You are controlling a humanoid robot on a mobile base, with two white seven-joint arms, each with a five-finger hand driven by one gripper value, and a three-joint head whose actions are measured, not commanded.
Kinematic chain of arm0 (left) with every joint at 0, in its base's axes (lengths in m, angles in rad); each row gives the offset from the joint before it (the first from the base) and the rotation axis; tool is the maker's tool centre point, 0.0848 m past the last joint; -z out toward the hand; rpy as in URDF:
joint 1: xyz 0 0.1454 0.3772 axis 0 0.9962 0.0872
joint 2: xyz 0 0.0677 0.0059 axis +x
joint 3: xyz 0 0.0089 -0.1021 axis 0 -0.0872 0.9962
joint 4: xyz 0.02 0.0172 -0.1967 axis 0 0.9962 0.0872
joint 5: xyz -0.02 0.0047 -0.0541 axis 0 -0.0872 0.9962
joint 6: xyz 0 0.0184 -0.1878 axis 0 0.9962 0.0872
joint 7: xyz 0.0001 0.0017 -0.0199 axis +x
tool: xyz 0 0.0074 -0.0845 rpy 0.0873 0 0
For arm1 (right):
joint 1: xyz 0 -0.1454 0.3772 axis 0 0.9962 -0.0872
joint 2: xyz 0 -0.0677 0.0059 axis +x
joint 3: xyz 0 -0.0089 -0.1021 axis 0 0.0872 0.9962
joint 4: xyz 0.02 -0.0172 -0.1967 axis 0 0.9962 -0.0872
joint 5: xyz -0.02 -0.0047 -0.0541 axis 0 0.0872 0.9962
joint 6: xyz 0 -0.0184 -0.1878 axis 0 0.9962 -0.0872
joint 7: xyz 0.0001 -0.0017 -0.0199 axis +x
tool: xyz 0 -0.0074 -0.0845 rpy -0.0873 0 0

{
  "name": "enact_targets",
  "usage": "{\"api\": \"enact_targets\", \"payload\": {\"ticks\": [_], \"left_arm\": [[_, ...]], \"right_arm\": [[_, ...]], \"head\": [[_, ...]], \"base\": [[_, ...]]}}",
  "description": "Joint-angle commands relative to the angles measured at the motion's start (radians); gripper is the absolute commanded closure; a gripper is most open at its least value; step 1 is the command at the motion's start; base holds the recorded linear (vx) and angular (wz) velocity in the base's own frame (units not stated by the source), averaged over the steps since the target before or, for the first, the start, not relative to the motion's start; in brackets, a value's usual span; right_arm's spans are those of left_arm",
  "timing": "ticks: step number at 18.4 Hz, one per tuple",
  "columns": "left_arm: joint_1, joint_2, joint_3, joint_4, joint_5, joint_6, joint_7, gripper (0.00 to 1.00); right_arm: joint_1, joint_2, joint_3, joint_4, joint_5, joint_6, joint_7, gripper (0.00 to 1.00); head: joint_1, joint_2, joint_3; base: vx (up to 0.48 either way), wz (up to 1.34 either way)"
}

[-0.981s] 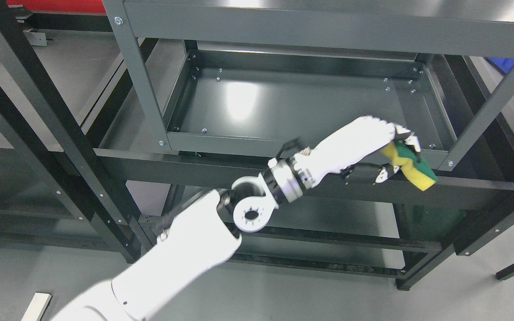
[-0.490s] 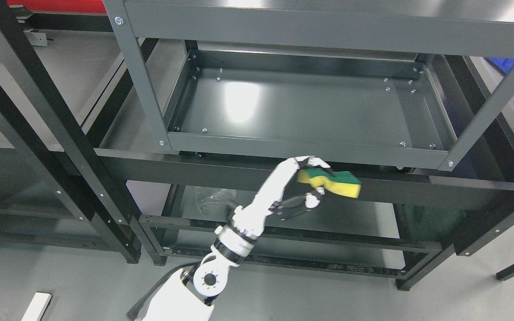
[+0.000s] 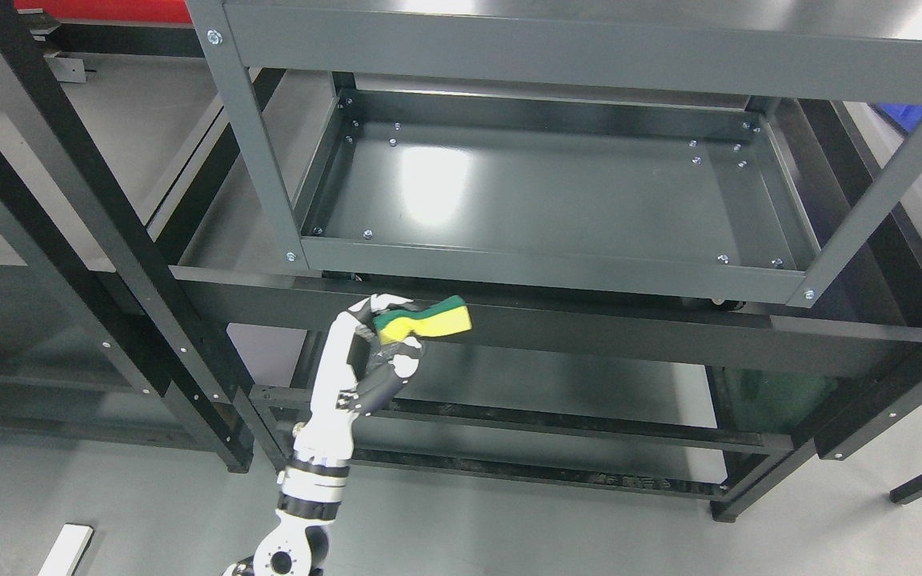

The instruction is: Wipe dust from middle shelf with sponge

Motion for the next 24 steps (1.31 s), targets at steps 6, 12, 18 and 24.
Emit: {"api": "enact_targets", "payload": {"ticks": [6, 12, 18, 24], "left_arm": [[0.064, 0.015, 0.206, -0.052, 0.054, 0.001, -0.001, 0.99], [0.069, 0.015, 0.204, -0.052, 0.056, 0.006, -0.001, 0.99], [0.021, 0.015, 0.221, -0.062, 0.1, 0.149, -0.001, 1.0], [-0.019, 0.015, 0.219, -0.108, 0.1, 0.276, -0.018, 1.0]], "right_arm": [[0.0, -0.017, 0.0, -0.017, 0.0, 0.001, -0.006, 0.0], [0.0, -0.017, 0.001, -0.017, 0.0, 0.001, -0.006, 0.0], [0.0, -0.017, 0.0, -0.017, 0.0, 0.001, -0.006, 0.0], [0.0, -0.017, 0.0, -0.017, 0.0, 0.001, -0.006, 0.0]], "head": [[0.0, 0.0, 0.0], [0.0, 0.0, 0.0], [0.0, 0.0, 0.0], [0.0, 0.0, 0.0]], "base": [[0.0, 0.0], [0.0, 0.0], [0.0, 0.0], [0.0, 0.0]]}}
